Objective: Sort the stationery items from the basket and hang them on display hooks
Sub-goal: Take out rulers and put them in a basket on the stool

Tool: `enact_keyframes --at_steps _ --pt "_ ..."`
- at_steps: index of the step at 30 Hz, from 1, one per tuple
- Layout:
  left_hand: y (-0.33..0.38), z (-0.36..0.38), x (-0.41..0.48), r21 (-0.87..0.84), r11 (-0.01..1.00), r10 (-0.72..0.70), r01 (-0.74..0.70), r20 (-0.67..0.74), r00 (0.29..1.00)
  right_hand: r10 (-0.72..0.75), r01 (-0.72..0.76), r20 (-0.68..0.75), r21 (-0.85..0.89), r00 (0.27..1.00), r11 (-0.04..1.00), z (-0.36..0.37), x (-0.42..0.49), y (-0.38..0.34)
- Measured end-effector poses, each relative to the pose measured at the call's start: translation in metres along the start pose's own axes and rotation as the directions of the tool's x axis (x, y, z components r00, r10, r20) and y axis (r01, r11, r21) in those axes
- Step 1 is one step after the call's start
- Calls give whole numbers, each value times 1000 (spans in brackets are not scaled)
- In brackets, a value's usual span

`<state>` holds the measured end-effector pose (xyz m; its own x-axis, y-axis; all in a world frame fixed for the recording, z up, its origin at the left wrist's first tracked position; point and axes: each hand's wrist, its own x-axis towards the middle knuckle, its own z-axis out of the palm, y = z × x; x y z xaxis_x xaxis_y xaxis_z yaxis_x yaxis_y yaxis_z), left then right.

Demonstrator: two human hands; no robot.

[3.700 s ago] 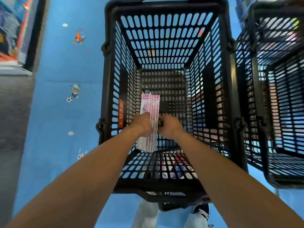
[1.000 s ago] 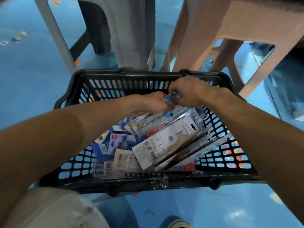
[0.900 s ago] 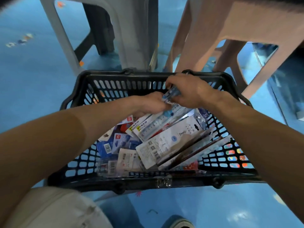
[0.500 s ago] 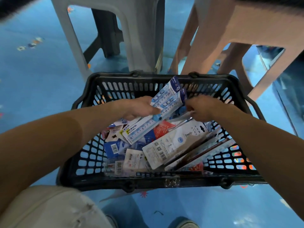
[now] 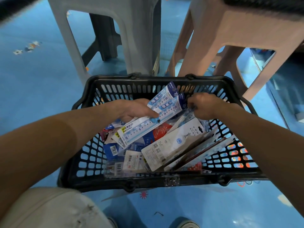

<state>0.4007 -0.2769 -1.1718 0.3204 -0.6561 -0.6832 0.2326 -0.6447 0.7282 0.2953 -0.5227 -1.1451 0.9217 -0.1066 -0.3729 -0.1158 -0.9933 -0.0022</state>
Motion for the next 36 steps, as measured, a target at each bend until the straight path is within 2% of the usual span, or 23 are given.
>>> enact_keyframes --at_steps 5,8,12,14,16,18,20,22,24,29,30,31,33,34,35,36 --pt "-3 -2 0 21 996 91 -88 -157 983 -34 60 -236 105 971 993 -18 -10 -5" --pt "-3 -3 -3 -18 994 104 -107 -120 987 27 54 -350 221 936 974 -30 -11 -7" --pt "1 4 -5 -140 985 96 -97 -14 995 53 44 -349 263 936 964 -38 -7 -17" --pt "7 7 -5 -204 976 84 -79 18 996 5 65 -318 209 948 976 -39 -8 -24" --pt "11 9 -7 -253 964 111 -76 128 986 -70 111 -275 138 959 984 -38 -8 -30" --pt "11 11 -6 -162 983 120 -91 179 977 -133 157 -244 81 961 984 -37 -9 -38" --pt "6 12 0 -51 994 100 -96 79 992 -143 177 -284 100 948 979 -33 -9 -43" --pt "3 10 6 -1 996 89 -89 -28 996 -108 182 -392 157 914 971 -29 -10 -42" --pt "2 8 9 38 996 87 -85 -56 995 -37 133 -453 182 891 974 -23 -12 -38" --pt "1 12 12 0 996 91 -91 -31 995 160 -47 -445 255 881 966 -6 -12 -32" --pt "1 13 12 0 996 92 -92 -39 995 215 -105 -412 275 885 956 -4 -10 -29" --pt "1 13 13 4 995 95 -95 -56 994 250 -174 -314 251 916 952 -1 -9 -25" --pt "1 12 13 13 994 105 -104 -86 991 237 -241 52 88 970 967 8 -9 -21" --pt "1 12 13 15 994 106 -105 -90 990 224 -235 222 22 949 972 15 -11 -21" --pt "0 11 13 17 995 104 -103 -89 991 212 -218 327 -18 921 976 21 -12 -22" --pt "0 11 12 21 995 102 -100 -91 991 199 -209 367 -11 909 978 27 -13 -22"
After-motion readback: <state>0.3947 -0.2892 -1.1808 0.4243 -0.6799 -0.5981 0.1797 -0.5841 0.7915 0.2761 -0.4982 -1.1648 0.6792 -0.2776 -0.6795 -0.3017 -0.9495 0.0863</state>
